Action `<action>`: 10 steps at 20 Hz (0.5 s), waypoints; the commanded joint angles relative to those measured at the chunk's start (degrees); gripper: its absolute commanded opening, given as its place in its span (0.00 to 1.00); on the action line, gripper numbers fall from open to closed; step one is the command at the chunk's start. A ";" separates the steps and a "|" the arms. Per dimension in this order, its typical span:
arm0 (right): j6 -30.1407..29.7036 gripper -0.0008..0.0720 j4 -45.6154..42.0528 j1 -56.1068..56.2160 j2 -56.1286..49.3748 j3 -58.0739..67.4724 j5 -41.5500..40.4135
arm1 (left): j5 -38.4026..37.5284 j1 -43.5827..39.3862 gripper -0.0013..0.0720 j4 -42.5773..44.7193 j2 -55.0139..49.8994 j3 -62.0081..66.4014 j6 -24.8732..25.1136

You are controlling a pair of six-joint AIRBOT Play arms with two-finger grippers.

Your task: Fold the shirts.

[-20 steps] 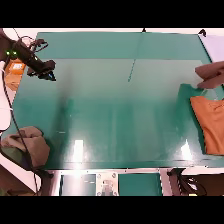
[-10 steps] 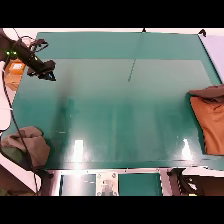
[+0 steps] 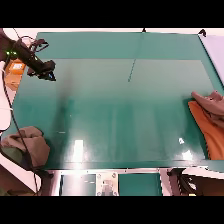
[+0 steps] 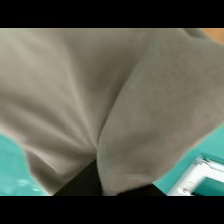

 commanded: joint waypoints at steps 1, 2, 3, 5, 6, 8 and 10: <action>-0.07 0.04 -6.19 -0.07 0.13 -10.34 -6.51 | 0.13 -0.02 0.05 0.02 0.02 -0.02 0.02; -0.42 0.09 -6.60 -0.07 0.11 -13.49 -8.13 | 0.13 -0.02 0.05 0.02 0.02 -0.02 0.02; -0.39 0.36 -7.04 -0.09 -0.13 -16.44 -9.03 | 0.13 -0.02 0.05 0.02 0.02 -0.02 0.02; -0.35 0.75 -6.84 -0.07 -1.16 -18.95 -8.85 | 0.13 -0.02 0.05 -0.02 0.02 -0.04 -0.02; -0.35 0.75 -5.68 -0.02 -1.49 -18.34 -8.17 | 0.13 -0.02 0.05 -0.02 0.02 -0.02 -0.02; -1.40 0.61 1.05 0.09 -1.66 -14.38 -7.15 | 0.26 -0.02 0.05 -0.02 0.04 -0.02 -0.04; -5.86 0.21 12.11 1.60 -1.51 -8.00 -6.67 | 0.74 -0.02 0.05 -0.37 0.52 -0.02 -0.17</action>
